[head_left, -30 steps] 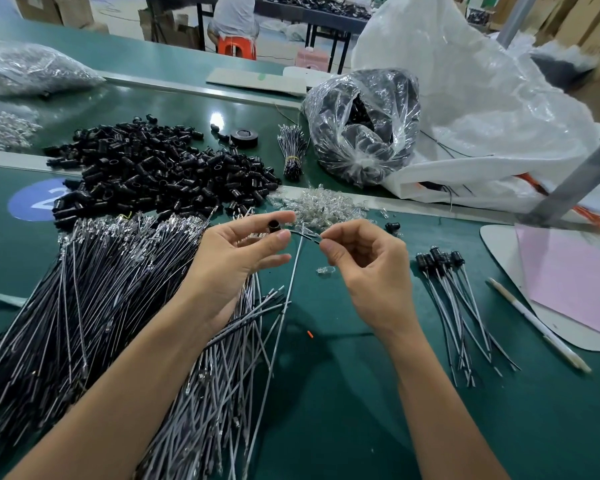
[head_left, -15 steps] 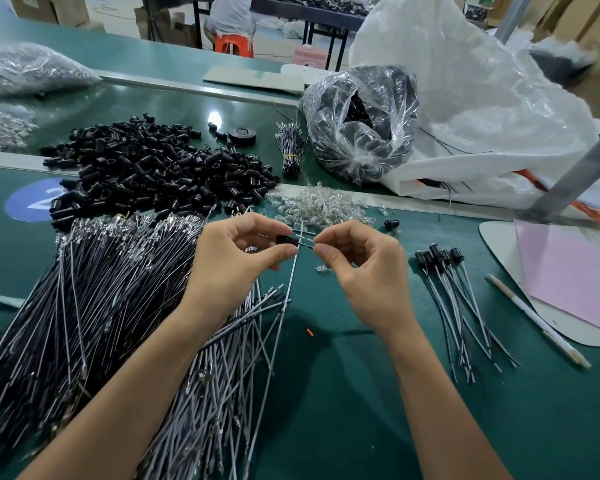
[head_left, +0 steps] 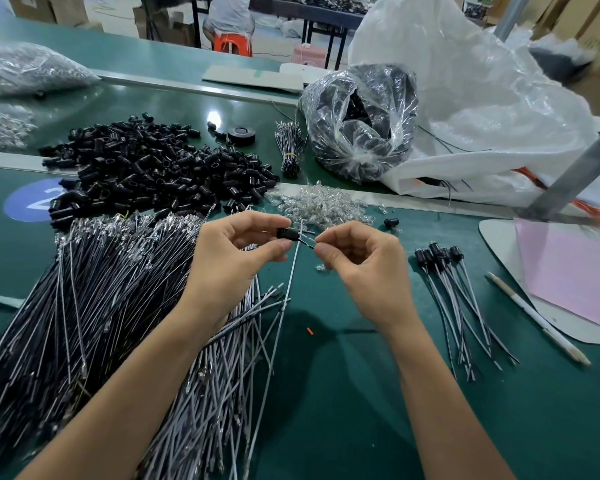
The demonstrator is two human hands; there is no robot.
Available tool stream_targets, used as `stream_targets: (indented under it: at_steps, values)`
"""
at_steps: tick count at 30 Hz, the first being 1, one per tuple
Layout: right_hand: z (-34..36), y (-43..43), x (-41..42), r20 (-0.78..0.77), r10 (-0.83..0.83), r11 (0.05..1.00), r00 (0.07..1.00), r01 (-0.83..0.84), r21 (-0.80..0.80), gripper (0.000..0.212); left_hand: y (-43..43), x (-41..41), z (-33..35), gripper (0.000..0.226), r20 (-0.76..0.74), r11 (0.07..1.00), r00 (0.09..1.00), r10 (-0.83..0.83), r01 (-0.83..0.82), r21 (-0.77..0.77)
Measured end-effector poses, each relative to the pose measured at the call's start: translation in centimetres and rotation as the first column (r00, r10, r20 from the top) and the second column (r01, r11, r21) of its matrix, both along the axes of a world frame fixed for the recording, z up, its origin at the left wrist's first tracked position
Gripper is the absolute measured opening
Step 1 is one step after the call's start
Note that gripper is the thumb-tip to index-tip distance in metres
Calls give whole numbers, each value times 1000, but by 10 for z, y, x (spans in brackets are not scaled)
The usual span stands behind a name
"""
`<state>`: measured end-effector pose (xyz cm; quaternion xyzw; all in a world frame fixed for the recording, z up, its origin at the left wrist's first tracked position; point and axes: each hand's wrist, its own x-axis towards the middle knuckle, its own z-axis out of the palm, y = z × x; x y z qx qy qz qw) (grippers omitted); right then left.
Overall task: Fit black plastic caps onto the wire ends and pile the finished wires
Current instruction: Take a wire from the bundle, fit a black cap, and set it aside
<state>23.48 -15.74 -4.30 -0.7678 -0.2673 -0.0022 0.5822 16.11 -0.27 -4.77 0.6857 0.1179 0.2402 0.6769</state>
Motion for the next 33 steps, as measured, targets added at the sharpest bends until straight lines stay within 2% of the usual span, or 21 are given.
stream_targets:
  at_steps: [17,24,33]
  values:
    - [-1,-3,2,-80,24,998,997,-28,-57,22,-1,0,-3,29,25,999,1000,0,-1,38]
    - [-2,-3,3,-135,53,998,989,-56,-17,18,-2,0,-2,29,11,999,1000,-9,9,35]
    - [-1,-1,2,-132,69,998,989,-70,0,13,-5,-2,0,28,-7,992,998,-58,58,114]
